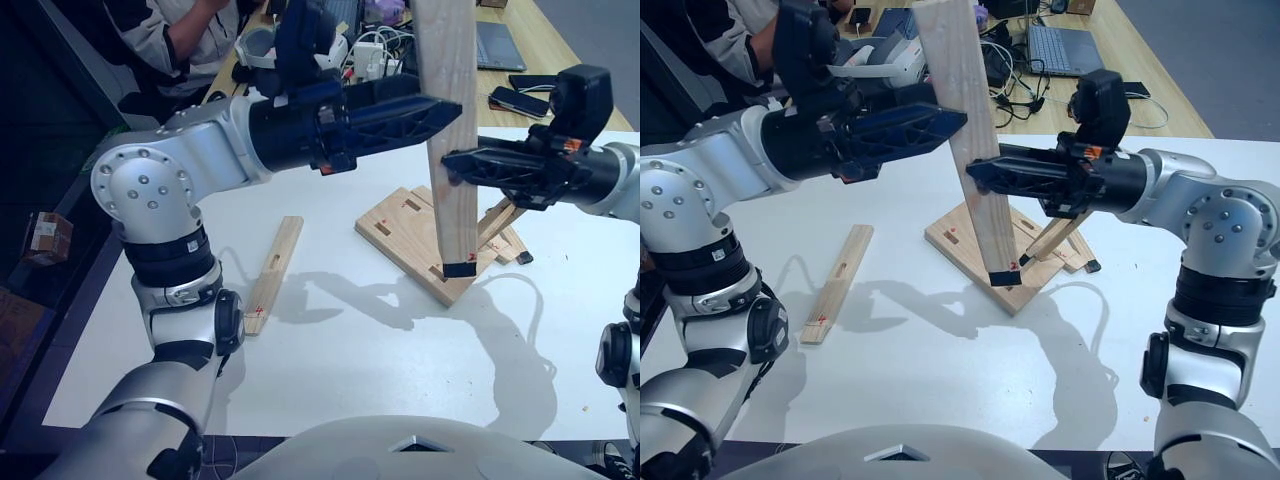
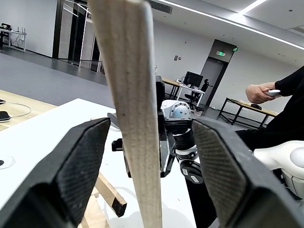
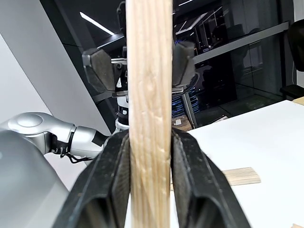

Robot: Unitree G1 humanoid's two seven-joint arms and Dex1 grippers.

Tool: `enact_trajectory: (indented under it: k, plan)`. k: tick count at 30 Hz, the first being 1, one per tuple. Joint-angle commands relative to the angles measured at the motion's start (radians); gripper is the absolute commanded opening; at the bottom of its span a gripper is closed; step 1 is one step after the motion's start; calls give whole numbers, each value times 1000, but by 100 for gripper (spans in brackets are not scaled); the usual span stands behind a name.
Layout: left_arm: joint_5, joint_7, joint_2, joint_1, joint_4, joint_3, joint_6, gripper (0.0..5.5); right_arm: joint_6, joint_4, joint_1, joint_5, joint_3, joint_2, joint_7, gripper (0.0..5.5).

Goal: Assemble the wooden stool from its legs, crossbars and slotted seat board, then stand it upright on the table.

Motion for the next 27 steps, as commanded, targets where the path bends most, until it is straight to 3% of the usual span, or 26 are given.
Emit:
enact_trajectory:
  k: [1,5,16,27]
  plan:
    - [-18,8,6,-8,-12,-26,0,315,-2,-40,16,6,25,-6,24,101]
    - [-56,6,-2,9,-31,-40,3,292,-13,-60,34,-7,45,-15,46,101]
    - [-45,-7,33,72,-95,-112,-40,115,-45,-82,56,-52,80,-27,76,101]
    - [-14,-11,63,113,-106,-128,-90,102,-121,-82,73,-137,79,-48,58,101]
